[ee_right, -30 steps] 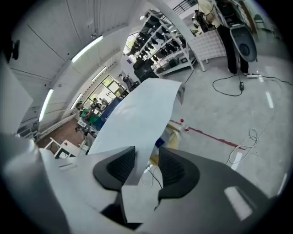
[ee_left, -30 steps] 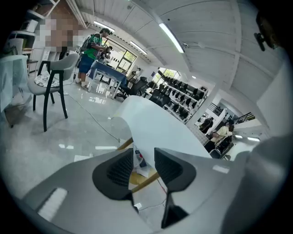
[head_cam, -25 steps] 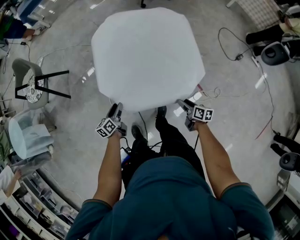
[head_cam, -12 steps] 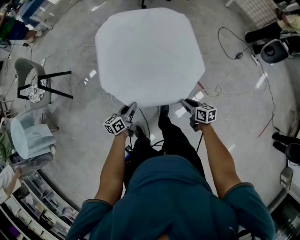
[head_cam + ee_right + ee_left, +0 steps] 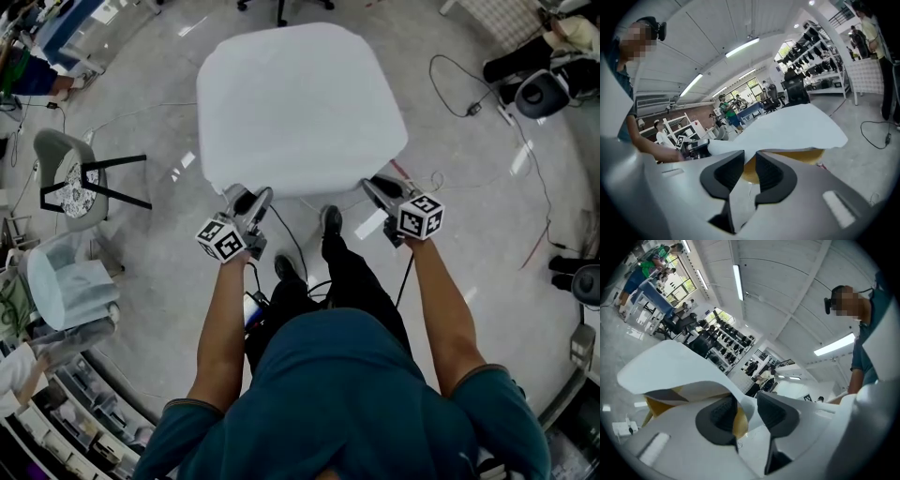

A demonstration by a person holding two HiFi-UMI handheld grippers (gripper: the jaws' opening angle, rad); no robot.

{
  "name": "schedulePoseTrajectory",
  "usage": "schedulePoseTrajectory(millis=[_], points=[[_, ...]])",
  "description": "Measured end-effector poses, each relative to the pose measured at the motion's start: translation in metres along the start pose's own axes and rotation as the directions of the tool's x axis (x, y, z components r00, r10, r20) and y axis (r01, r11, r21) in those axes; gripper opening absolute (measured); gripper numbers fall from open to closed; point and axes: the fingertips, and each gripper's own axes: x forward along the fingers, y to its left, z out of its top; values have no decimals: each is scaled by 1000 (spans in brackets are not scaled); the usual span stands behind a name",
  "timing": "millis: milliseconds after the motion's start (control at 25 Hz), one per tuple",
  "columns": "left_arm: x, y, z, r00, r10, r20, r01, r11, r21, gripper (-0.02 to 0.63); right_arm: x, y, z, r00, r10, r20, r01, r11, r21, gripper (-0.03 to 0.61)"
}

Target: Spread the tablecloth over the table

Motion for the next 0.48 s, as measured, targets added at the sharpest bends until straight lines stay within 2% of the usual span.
schedulePoseTrajectory(millis=[120,200,240,320,400,480], points=[[13,-12,-3,996,-59,-68,62,997,53,149,16,17,-2,997,55,-61,-60,995,-81,108],[20,-16,-17,990,-65,-123,74,995,72,149,29,30,-16,987,81,-138,-98,988,-122,120],[23,-15,-24,988,-56,-143,66,995,69,125,35,34,-24,982,81,-169,-104,986,-129,120],[24,-12,-41,985,-38,-171,42,999,20,95,44,32,-39,979,53,-195,-73,992,-99,118],[20,-6,-61,977,-24,-213,8,997,-79,75,48,25,-57,975,20,-223,-23,1000,-10,108],[12,3,-86,963,-4,-271,-50,980,-192,58,50,21,-81,959,17,-282,11,995,99,87]])
